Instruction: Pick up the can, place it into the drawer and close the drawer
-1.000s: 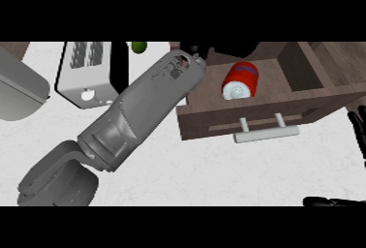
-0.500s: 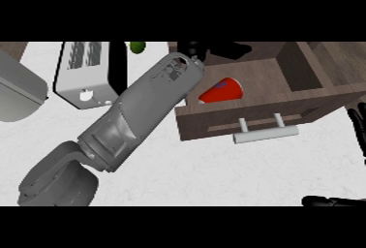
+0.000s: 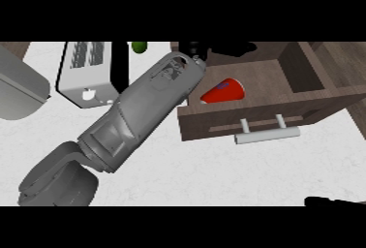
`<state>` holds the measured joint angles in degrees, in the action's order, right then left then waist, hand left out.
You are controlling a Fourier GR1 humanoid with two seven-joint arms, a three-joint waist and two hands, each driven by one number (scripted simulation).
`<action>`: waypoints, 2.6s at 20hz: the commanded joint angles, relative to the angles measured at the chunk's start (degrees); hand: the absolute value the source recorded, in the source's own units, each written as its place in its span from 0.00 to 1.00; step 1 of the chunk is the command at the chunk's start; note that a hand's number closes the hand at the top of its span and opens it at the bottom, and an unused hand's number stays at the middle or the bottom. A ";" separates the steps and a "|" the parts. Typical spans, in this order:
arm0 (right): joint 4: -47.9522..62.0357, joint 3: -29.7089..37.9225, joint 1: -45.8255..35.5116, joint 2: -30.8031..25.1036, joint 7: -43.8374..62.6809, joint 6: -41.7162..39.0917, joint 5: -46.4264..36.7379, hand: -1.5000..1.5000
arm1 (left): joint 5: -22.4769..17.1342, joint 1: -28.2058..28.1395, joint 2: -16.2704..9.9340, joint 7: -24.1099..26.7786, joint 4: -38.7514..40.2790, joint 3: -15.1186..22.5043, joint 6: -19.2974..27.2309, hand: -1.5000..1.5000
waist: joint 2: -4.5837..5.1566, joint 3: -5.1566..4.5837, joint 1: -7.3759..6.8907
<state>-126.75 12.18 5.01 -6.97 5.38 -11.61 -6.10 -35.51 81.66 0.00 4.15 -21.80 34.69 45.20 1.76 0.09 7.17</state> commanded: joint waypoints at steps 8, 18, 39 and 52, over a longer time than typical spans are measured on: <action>1.89 -4.40 -2.27 -5.84 -6.00 0.08 -17.16 0.00 | -5.04 0.53 0.00 2.39 -4.46 -0.51 2.95 0.00 | -0.77 -0.01 -3.23; 13.42 -16.91 -7.10 -6.61 -7.06 7.88 -43.46 0.00 | -4.67 0.63 0.00 2.02 -4.53 0.02 2.67 0.00 | -1.20 -0.05 -6.64; 57.18 -12.12 -23.89 -1.45 -12.21 31.07 -56.72 0.00 | 3.09 -7.11 -15.22 -13.66 -24.99 1.24 1.12 0.00 | -1.97 -0.04 -9.68; 79.88 -6.34 -38.88 -1.11 -11.54 45.00 -63.25 0.00 | 3.95 -14.71 -24.02 -19.87 -38.20 1.10 -0.22 0.00 | -1.33 0.03 -11.64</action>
<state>-56.23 4.42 -31.12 -10.34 -6.58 28.95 -68.91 -31.91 69.00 -21.69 -14.00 -56.38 35.88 45.06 -0.87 -1.17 -3.64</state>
